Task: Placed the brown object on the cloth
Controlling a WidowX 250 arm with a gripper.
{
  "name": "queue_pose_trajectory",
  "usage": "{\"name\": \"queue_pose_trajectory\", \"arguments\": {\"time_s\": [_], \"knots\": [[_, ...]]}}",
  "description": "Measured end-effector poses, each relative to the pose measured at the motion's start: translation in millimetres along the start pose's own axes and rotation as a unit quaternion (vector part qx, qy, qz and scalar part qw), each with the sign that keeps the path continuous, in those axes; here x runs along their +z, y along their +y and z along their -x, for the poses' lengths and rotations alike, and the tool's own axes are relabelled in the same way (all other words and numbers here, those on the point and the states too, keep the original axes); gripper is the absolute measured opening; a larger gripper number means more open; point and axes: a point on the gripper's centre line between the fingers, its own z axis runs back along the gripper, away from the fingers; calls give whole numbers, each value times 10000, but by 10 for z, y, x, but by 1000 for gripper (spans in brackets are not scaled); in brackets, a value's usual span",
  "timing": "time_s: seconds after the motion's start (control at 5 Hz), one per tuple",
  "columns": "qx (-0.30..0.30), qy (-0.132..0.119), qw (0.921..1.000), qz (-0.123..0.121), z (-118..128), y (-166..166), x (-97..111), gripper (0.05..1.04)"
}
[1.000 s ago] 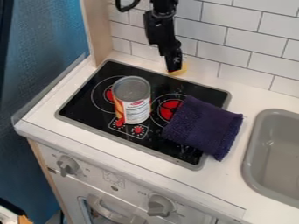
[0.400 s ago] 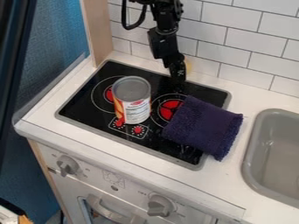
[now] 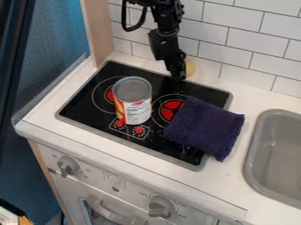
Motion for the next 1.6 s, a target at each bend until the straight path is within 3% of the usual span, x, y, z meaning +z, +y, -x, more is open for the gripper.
{"name": "queue_pose_trajectory", "arguments": {"time_s": [0.4, 0.6, 0.8, 1.0, 1.4, 1.6], "knots": [[20, 15, 10000, -7, -69, 91, 124, 587], [75, 268, 9994, 218, -87, 29, 514, 587], [-1, 345, 9989, 302, -112, 130, 784, 587], [-223, 358, 9988, 237, -107, 420, 864, 587], [-1019, 248, 9945, 52, -136, 1176, 741, 587], [-1338, 90, 9909, 67, -188, 1384, 610, 587]]}}
